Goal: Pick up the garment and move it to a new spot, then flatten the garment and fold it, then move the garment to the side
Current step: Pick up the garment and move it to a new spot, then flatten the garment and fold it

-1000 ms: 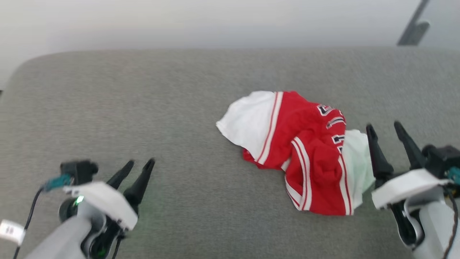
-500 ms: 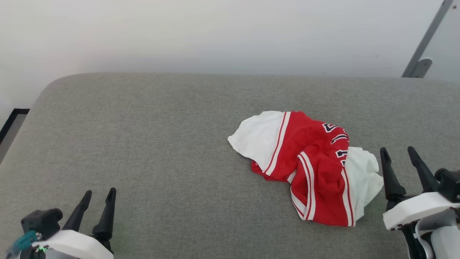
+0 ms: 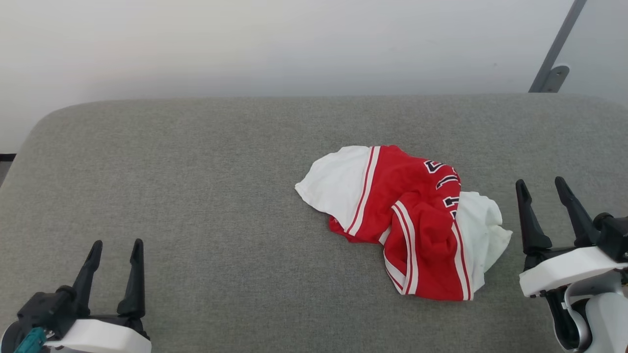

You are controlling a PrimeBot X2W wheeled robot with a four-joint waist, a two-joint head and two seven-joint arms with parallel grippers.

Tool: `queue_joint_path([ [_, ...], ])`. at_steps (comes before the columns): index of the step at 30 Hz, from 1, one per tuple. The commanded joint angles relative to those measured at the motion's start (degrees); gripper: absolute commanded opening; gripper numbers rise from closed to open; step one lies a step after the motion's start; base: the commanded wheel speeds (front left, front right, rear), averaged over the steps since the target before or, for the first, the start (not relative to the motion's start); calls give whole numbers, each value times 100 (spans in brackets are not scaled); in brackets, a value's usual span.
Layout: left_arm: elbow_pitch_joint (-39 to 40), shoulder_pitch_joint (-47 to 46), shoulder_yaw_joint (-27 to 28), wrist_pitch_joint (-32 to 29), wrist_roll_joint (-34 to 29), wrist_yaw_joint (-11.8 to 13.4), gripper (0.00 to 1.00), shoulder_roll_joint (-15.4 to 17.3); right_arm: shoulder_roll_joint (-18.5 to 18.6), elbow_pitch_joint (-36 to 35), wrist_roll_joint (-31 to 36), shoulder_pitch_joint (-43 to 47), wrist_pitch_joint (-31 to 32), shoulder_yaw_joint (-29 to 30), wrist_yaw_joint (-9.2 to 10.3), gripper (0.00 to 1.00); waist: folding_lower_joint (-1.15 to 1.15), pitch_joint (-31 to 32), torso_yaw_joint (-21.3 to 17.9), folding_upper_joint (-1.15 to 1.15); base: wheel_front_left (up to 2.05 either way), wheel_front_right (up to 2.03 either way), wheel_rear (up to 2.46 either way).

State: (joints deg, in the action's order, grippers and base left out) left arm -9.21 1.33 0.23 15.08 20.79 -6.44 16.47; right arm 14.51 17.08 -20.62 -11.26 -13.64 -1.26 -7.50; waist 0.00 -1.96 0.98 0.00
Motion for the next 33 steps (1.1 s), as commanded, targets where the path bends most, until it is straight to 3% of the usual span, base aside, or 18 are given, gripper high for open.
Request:
queue_joint_path([
  [1, 57, 64, 91, 11, -113, -38, 100, -45, 12, -39, 46, -50, -37, 21, 2, 100, 0, -24, -26, 0, 0, 0, 0],
  [13, 37, 97, 298, 11, -318, -108, 100, -270, 11, 93, 166, -63, -64, -90, 2, 100, 0, -107, -66, 0, 0, 0, 0],
  [33, 161, 2, 181, 11, -254, -99, 100, -219, 143, 137, 173, -249, 109, -234, 2, 100, 0, -282, -93, 0, 0, 0, 0],
])
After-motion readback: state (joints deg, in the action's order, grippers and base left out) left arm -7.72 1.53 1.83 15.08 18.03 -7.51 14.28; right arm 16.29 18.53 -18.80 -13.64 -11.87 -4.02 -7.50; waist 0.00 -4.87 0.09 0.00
